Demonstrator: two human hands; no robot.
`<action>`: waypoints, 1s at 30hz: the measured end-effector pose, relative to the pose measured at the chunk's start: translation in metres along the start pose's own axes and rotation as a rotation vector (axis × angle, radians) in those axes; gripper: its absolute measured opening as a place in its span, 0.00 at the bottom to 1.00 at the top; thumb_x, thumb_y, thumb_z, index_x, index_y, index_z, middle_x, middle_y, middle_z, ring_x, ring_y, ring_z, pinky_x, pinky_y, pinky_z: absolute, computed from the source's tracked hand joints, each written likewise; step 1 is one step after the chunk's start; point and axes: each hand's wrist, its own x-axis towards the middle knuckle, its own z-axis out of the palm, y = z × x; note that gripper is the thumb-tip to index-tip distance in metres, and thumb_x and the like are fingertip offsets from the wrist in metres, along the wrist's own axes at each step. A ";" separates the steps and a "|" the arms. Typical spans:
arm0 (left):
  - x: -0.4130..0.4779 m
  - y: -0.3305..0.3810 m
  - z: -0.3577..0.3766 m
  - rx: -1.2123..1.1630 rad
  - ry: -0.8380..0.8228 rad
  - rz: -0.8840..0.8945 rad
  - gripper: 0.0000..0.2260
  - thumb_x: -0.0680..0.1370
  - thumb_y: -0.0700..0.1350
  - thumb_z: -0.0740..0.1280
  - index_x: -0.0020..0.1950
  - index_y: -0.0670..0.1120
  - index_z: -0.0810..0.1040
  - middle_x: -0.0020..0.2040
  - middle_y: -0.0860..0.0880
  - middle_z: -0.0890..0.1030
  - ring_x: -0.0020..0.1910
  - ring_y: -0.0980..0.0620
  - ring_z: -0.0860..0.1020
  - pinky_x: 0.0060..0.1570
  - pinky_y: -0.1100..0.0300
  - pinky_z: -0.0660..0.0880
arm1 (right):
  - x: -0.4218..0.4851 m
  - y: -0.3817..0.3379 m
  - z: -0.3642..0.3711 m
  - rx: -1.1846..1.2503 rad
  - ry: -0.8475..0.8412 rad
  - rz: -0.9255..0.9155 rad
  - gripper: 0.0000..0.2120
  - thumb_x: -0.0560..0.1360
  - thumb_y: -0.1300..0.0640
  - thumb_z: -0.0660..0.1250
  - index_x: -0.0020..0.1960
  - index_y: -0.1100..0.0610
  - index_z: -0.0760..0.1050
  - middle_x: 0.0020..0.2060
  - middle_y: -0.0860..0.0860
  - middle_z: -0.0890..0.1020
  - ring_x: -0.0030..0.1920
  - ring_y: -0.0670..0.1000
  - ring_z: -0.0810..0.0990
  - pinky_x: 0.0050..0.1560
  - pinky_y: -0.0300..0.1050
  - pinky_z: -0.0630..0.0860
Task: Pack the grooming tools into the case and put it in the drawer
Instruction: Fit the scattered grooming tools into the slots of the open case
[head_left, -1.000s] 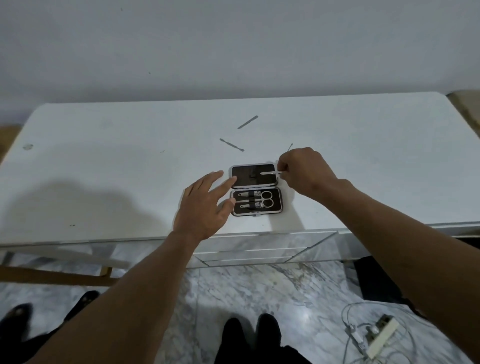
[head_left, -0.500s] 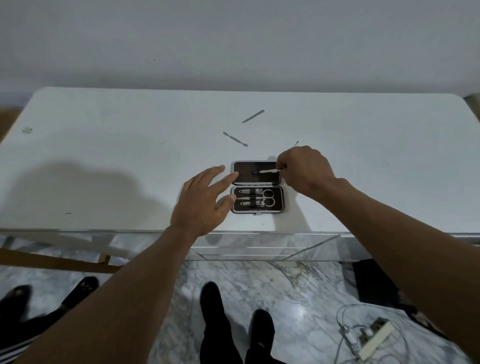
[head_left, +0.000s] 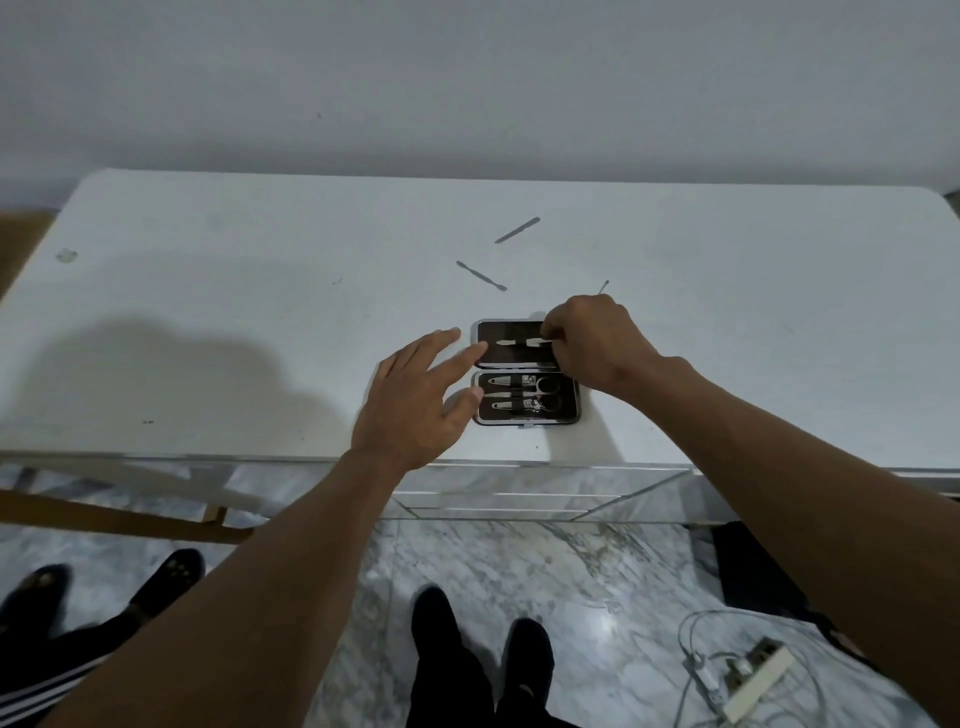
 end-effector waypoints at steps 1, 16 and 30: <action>0.000 0.000 0.000 0.000 -0.004 -0.001 0.23 0.77 0.58 0.56 0.72 0.58 0.67 0.73 0.51 0.69 0.72 0.51 0.65 0.68 0.50 0.62 | 0.000 0.002 -0.001 -0.003 0.003 0.009 0.13 0.73 0.67 0.62 0.50 0.59 0.83 0.48 0.58 0.84 0.49 0.60 0.79 0.45 0.43 0.70; 0.000 0.003 -0.004 0.011 -0.002 0.011 0.24 0.77 0.56 0.57 0.71 0.50 0.70 0.72 0.49 0.71 0.71 0.48 0.67 0.67 0.49 0.65 | 0.002 -0.014 0.013 0.002 0.048 0.111 0.13 0.75 0.66 0.62 0.53 0.58 0.83 0.50 0.57 0.84 0.51 0.60 0.80 0.45 0.41 0.68; 0.001 0.005 -0.007 0.044 -0.053 -0.010 0.25 0.77 0.56 0.55 0.73 0.53 0.67 0.74 0.51 0.68 0.73 0.52 0.64 0.68 0.52 0.63 | 0.027 -0.011 -0.013 0.034 -0.080 0.040 0.07 0.73 0.60 0.69 0.49 0.58 0.83 0.47 0.56 0.85 0.49 0.57 0.82 0.47 0.43 0.75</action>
